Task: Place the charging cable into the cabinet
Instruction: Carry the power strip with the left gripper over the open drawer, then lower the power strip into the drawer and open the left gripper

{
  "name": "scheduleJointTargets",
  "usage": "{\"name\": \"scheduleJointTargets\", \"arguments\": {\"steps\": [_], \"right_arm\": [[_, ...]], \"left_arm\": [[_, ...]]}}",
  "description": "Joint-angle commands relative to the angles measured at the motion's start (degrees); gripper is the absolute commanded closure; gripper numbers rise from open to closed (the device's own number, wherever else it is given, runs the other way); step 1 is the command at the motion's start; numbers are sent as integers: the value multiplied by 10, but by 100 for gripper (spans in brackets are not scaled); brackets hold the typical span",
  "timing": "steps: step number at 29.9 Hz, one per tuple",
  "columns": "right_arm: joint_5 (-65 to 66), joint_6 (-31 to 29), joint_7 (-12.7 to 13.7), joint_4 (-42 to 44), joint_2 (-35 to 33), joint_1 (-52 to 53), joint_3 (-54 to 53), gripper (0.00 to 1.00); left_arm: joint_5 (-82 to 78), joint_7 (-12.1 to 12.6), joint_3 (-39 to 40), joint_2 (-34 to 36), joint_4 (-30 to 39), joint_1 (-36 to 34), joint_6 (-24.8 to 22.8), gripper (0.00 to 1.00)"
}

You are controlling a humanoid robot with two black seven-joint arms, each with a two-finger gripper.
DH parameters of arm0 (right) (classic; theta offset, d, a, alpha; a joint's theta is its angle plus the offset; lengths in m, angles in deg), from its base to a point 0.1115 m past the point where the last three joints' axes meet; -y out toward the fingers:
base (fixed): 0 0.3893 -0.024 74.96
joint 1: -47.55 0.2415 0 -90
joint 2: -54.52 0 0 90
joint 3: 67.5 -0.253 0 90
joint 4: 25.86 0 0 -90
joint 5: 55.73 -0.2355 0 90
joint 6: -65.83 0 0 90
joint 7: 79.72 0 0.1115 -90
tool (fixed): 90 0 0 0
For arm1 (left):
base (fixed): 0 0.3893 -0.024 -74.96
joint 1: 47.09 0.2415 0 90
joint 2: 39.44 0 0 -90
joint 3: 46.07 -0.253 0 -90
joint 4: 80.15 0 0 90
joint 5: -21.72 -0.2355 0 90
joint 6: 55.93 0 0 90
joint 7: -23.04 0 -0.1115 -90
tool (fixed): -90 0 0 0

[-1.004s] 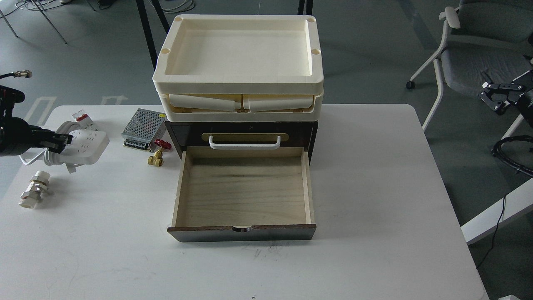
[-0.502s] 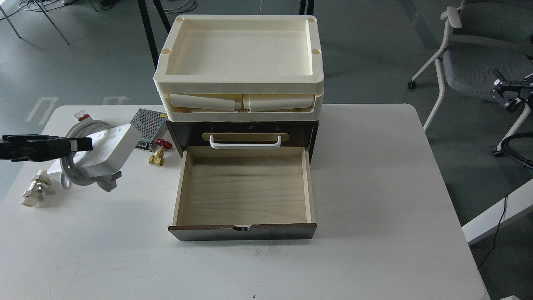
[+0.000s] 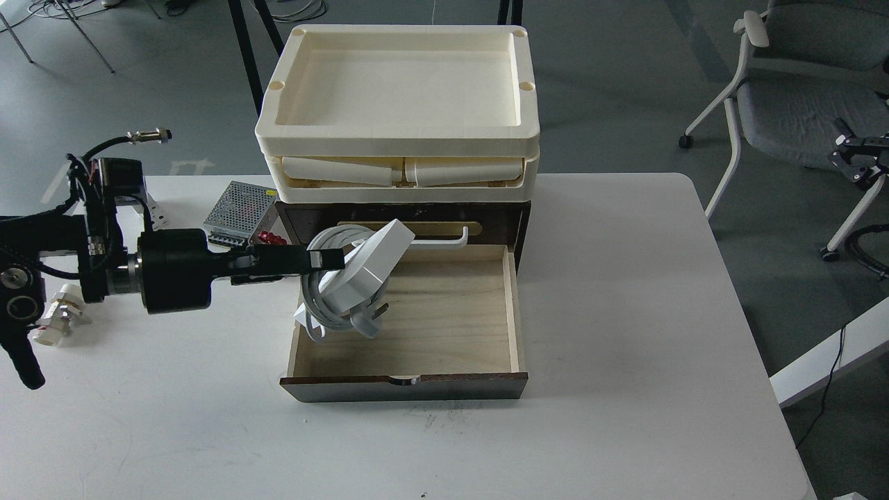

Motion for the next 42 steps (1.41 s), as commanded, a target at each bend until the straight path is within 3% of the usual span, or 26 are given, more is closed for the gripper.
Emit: {"name": "scheduleJointTargets", "arguments": {"steps": [1,11,26,29,42], "right_arm": [[0,0,-1,15,4,-1,0,0],[0,0,-1,15,9,-1,0,0],[0,0,-1,18,8,-5,0,0],[0,0,-1,18,8,-6,0,0],[-1,0,-1,24,9,-6,1,0]], "left_arm": [[0,0,1,-39,-47,11,5,100],[3,0,1,-134,-169,55,4,100],[31,0,5,-215,-209,87,40,100],[31,0,5,-229,-216,91,47,96],[24,0,-1,-228,-231,99,43,94]]}}
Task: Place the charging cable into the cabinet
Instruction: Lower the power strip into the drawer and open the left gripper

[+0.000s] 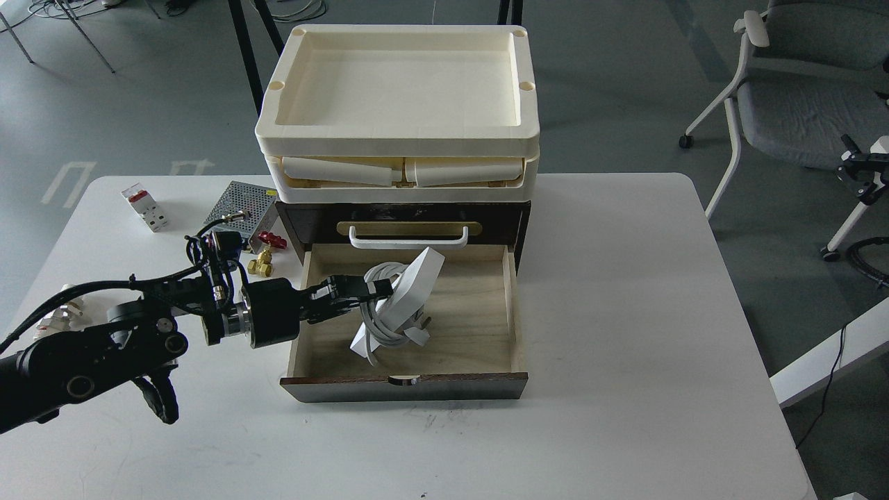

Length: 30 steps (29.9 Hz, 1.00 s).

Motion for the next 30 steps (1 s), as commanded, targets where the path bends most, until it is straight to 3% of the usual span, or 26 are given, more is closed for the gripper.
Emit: {"name": "scheduleJointTargets", "arguments": {"steps": [1,5,10,22,23,25,28,30], "right_arm": [[0,0,0,0,1,-1,1,0],[-1,0,0,0,2,-1,1,0],[-1,0,0,8,4,-2,1,0],[-1,0,0,9,5,-3,1,0],[-1,0,-1,9,5,-3,2,0],[-1,0,0,9,5,-3,2,0],[-1,0,-1,9,5,-4,2,0],[-1,0,-1,9,6,-5,2,0]], "left_arm": [[0,0,0,1,1,0,-1,95],[-4,0,-2,14,8,-1,-7,98],[-25,0,1,55,17,-11,-56,100],[-29,0,9,51,7,-5,-47,97],[-29,0,8,51,6,-5,-43,94],[-28,0,8,45,6,-2,-31,79],[-29,0,3,14,-1,-1,-13,67],[-30,0,0,-9,-21,2,-9,40]]}}
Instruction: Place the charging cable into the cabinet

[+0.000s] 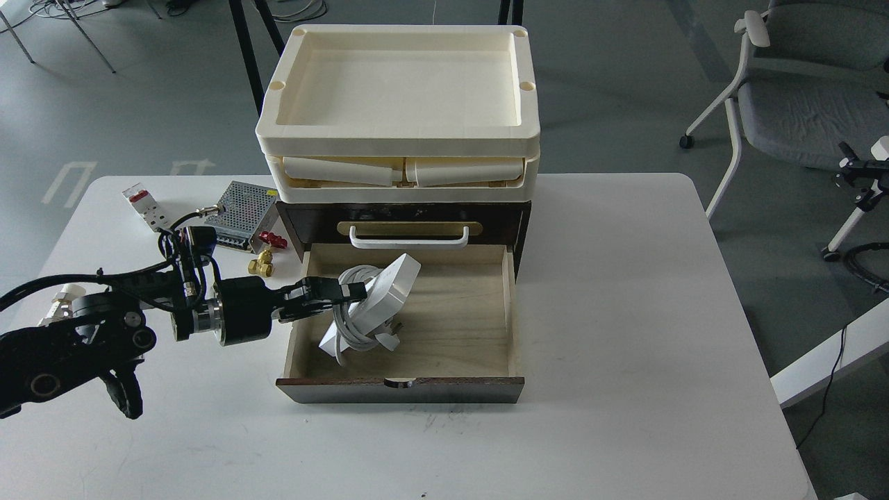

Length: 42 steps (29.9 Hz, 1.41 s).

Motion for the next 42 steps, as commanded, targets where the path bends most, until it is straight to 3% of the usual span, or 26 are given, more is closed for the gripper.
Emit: {"name": "scheduleJointTargets", "arguments": {"steps": [1,5,12,15,19,24,32,37,42], "right_arm": [[0,0,0,0,1,-1,0,0],[0,0,0,0,0,-9,-3,0],[0,0,0,0,0,-19,-5,0],[-1,0,0,-1,1,-20,-4,0],[-1,0,0,-2,0,-19,-8,0],[-3,0,0,-25,-1,-11,-9,0],[4,0,0,-219,-17,25,-8,0],[7,0,0,-219,-6,33,-7,0],[6,0,0,-219,5,35,-15,0]], "left_arm": [[-1,0,-4,-43,-33,9,9,27],[1,0,-2,-67,-59,15,9,26],[7,0,12,-42,-38,14,-3,13],[8,0,28,7,-3,15,-19,11],[26,0,55,90,42,16,-76,11],[136,0,64,184,36,16,-76,9],[448,0,133,203,-105,12,-76,3],[454,0,212,116,-247,5,-76,3],[454,0,237,94,-274,1,-76,3]]}}
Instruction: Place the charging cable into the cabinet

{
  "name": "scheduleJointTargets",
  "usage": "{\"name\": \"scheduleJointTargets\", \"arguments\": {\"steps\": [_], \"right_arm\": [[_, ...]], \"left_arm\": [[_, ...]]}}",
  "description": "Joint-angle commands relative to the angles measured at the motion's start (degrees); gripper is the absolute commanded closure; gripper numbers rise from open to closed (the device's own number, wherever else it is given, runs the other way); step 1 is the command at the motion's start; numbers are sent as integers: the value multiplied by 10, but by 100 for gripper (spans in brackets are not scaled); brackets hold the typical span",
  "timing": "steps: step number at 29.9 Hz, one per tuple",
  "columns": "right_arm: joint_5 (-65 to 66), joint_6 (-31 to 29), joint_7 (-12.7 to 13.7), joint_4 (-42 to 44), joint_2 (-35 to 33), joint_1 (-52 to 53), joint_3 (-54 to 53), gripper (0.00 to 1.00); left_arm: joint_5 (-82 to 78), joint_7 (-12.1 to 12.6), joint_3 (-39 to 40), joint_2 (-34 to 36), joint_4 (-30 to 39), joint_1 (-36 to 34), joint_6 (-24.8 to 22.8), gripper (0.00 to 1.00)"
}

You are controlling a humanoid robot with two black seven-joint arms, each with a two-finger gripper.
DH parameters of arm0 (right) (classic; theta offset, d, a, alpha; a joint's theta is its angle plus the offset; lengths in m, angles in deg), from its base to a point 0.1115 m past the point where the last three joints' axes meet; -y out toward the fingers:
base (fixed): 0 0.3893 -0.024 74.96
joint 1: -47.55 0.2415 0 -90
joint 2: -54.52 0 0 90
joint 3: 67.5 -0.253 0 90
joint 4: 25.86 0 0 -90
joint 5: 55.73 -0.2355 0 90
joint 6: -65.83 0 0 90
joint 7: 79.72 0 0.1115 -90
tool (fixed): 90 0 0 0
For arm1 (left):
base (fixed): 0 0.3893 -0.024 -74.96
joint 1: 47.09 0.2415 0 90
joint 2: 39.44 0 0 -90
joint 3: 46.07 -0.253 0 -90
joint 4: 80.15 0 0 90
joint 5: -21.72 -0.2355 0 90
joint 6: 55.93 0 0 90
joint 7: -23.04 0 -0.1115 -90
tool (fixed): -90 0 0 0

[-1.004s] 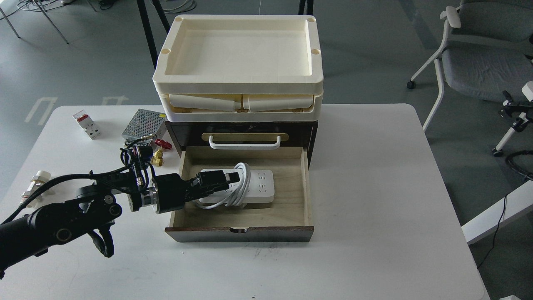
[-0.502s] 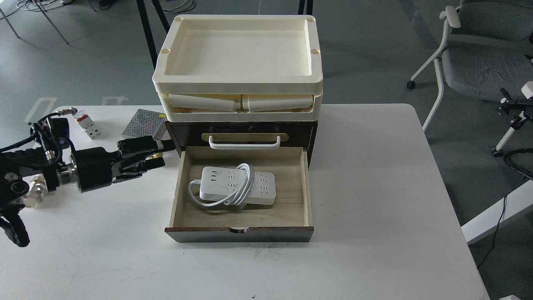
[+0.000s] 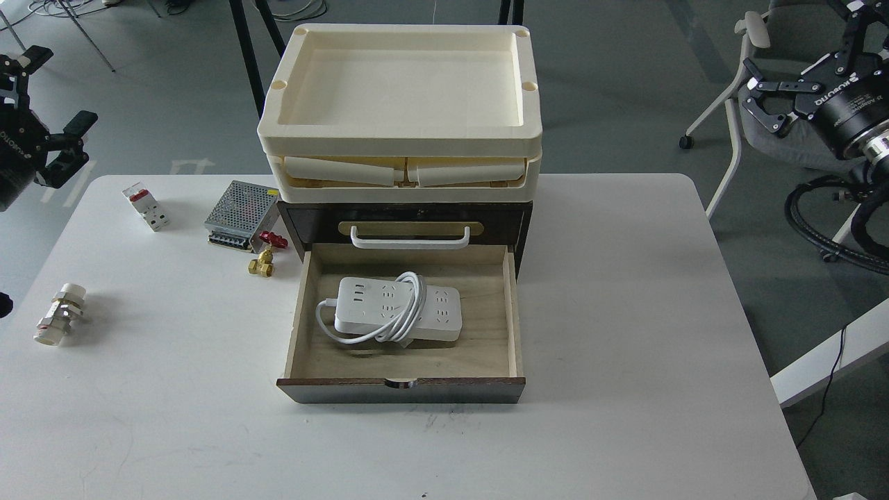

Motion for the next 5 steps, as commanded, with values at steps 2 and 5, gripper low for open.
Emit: {"name": "scheduleJointTargets", "arguments": {"steps": [2,5], "right_arm": [[-1,0,0,5,7,0,-17,0],[-3,0,-3,9,14,-3,-29,0]], "left_arm": [[2,0,11,-7,-8,-4,0,3],[2,0,12,-9,-8,-7,0,3]]}}
